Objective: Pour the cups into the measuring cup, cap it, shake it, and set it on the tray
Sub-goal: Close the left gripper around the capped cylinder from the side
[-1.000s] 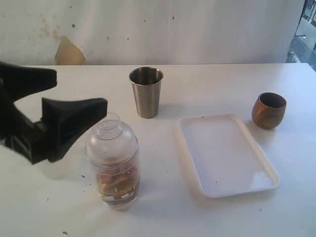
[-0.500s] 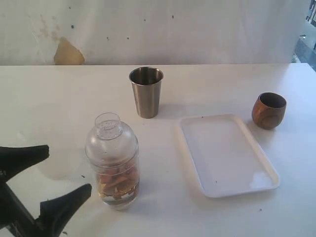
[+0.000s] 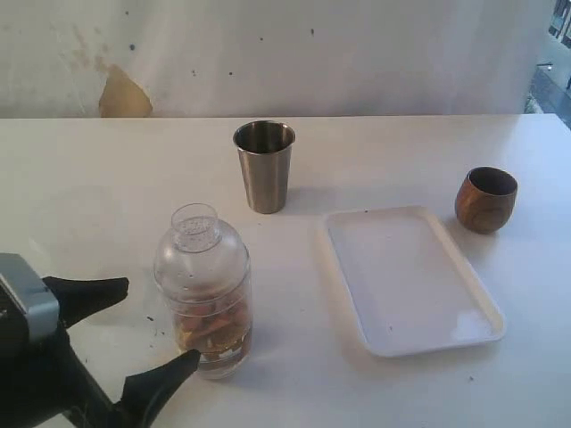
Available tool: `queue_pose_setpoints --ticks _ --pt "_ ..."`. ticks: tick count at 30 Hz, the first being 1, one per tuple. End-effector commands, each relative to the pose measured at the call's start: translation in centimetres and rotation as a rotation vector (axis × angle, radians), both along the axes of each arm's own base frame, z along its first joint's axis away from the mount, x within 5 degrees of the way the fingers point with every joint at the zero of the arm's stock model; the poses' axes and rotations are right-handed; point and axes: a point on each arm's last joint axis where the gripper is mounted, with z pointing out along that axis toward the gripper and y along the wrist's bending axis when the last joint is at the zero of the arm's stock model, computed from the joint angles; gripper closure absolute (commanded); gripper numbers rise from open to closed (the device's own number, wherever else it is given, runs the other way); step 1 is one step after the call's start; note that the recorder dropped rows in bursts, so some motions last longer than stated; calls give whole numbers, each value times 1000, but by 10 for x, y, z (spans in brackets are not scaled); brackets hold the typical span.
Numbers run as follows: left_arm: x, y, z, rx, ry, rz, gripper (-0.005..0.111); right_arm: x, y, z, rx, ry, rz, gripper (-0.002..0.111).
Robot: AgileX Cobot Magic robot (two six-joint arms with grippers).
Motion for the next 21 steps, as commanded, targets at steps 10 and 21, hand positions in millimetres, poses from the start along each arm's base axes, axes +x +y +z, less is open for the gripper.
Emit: queue_pose_setpoints --ticks 10,21 --pt "28 -38 -20 23 12 -75 2 0 0 0 4 -11 -5 108" --pt "55 -62 -40 44 49 -46 2 0 0 0 4 -11 -5 108"
